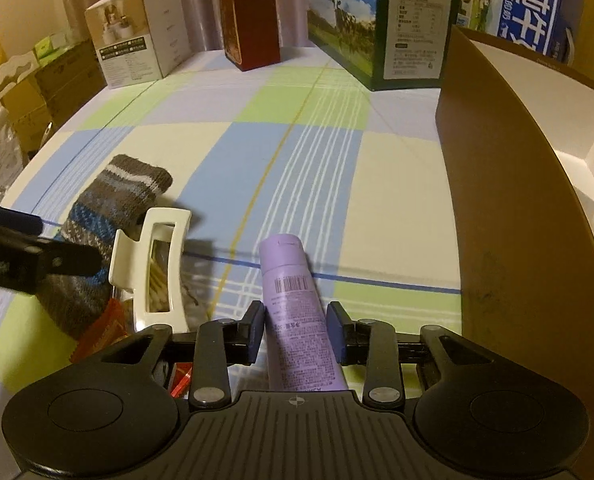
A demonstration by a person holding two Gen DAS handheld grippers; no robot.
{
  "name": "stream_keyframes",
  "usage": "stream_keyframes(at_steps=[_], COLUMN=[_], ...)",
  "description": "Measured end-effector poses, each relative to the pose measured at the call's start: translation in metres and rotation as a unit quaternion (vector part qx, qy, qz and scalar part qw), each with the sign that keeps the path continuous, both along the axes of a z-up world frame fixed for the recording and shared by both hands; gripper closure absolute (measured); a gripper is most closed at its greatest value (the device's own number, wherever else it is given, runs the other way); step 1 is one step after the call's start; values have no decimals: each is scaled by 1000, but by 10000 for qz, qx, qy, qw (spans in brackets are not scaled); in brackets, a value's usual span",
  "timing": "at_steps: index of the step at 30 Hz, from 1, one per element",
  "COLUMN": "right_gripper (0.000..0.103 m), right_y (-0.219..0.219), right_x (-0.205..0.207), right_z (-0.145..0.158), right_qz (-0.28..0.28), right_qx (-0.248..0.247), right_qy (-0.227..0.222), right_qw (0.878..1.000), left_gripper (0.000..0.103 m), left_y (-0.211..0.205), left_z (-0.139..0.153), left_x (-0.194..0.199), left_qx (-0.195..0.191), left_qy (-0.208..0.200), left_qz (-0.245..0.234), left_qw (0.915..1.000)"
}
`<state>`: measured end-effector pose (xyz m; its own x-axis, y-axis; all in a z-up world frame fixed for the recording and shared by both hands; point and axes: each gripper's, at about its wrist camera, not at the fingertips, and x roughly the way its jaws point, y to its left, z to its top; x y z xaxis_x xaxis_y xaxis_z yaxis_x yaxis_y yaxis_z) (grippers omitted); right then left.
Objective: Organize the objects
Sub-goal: 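Grasp the striped knit sock with the left tool while the right tool lifts the purple tube, then carry the sock with the left tool while the right tool carries the tube over the cardboard box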
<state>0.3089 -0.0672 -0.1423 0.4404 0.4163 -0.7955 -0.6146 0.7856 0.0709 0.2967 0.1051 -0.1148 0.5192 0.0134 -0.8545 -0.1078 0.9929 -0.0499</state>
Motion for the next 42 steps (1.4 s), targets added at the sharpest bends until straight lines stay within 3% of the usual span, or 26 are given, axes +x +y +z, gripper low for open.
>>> stream_keyframes(at_steps=[3, 6, 8, 9, 11, 14, 19, 22, 28, 42], right_gripper=[71, 66, 62, 62, 61, 61, 61, 70, 71, 71], right_y=[-1, -1, -1, -1, 0, 2, 5, 6, 3, -42], right_x=[1, 4, 4, 4, 4, 5, 3, 1, -6, -38], right_z=[-1, -3, -3, -3, -3, -3, -6, -10, -10, 41], right_qz=[14, 29, 26, 25, 37, 71, 249, 241, 366, 8], right_qx=[14, 49, 47, 46, 43, 50, -5, -83, -122, 593], right_qy=[28, 136, 127, 119, 124, 126, 60, 16, 28, 249], right_qw=[10000, 9999, 9999, 9999, 9999, 9999, 9997, 9997, 9993, 9979], left_gripper=[7, 15, 35, 38, 65, 78, 80, 80, 80, 80], left_y=[1, 1, 0, -1, -1, 2, 17, 28, 38, -5], left_z=[-5, -9, -9, -8, -6, 2, 22, 33, 42, 59], left_x=[9, 14, 14, 13, 10, 2, -19, -31, -51, -70], left_qx=[14, 36, -38, -4, 5, -47, -36, 2, 3, -121], left_qy=[-58, -101, -154, -194, -261, -367, -502, -527, -452, -498], left_qz=[-11, -123, -250, -268, -320, -311, -1, 231, 527, 207], left_qw=[10000, 9999, 9996, 9995, 9991, 9988, 9987, 9983, 9976, 9985])
